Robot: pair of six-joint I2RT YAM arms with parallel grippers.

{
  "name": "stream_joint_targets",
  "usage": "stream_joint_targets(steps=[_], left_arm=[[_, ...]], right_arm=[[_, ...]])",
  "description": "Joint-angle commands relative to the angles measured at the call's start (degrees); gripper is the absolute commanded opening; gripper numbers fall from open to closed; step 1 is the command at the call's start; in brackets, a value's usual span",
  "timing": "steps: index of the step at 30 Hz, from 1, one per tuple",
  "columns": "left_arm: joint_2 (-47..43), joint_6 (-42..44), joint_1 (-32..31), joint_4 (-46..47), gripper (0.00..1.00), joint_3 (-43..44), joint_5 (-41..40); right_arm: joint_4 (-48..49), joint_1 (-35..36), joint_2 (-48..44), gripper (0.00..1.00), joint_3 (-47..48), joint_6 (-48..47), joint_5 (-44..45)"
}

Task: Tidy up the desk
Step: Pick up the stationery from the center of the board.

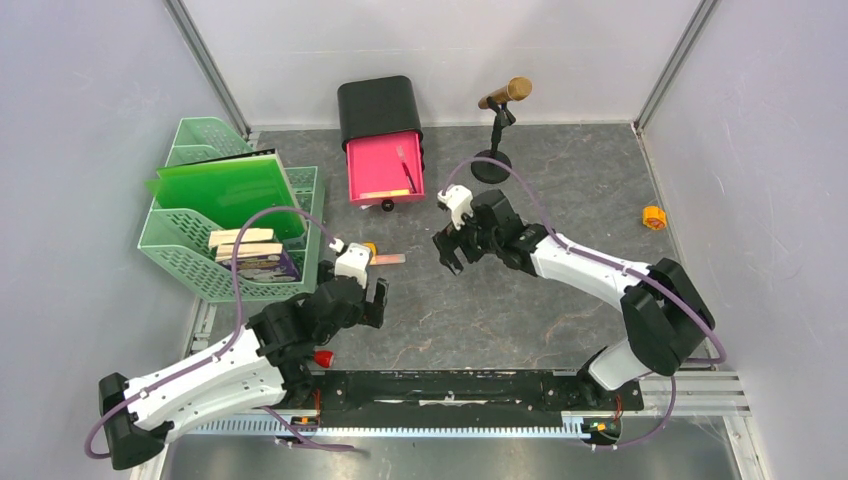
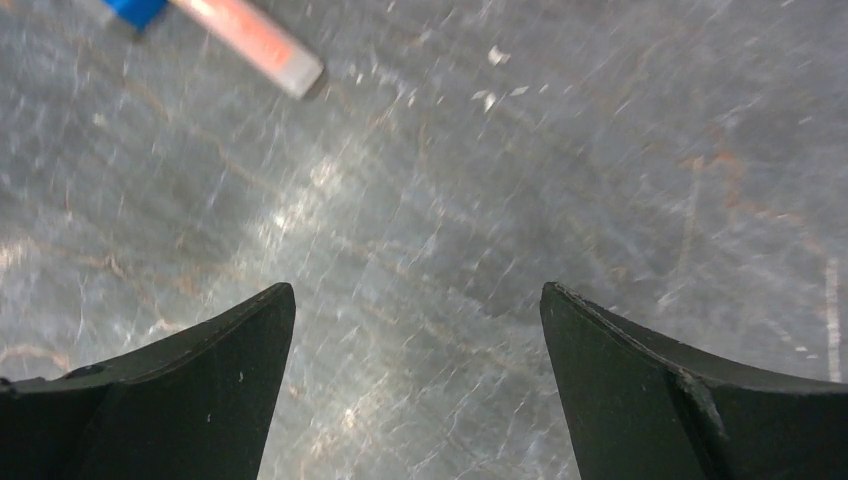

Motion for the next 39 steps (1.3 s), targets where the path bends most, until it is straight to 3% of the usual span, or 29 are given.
stream_joint_targets(steps=[1,11,25,29,34,39], left_arm=[[-0.21,-2.06,-0.24,-1.72,1.00,4.60,1.12],[0.16,-10.82,-0.20,-13.22,1.00,13.31,-1.38],[4.82,-10.84,1.78,-11.11,1.00,19.57,12.85],[7.33,-9.56,7.91,-9.30,1.00,19.91,21.88],[8.13,-8.55,22.34,-4.15,1.00,18.30,40.24],[8.35,-6.99,32.34,-2.78,1.00,19.56,48.36]], right_arm=[[0.00,-0.17,-1.41,0.98,-3.03,-2.44,-6.75],[7.96,-0.05,2.37,0.98,-4.33,0.53,-8.78],[8.93,1.90,13.11,0.98,5.07,-0.99,-9.36],[8.94,2.72,16.09,0.97,8.30,-2.03,-10.46],[9.36,3.25,18.27,0.96,10.77,-2.48,-11.96],[8.38,4.32,20.31,0.95,13.77,-4.23,-12.73]])
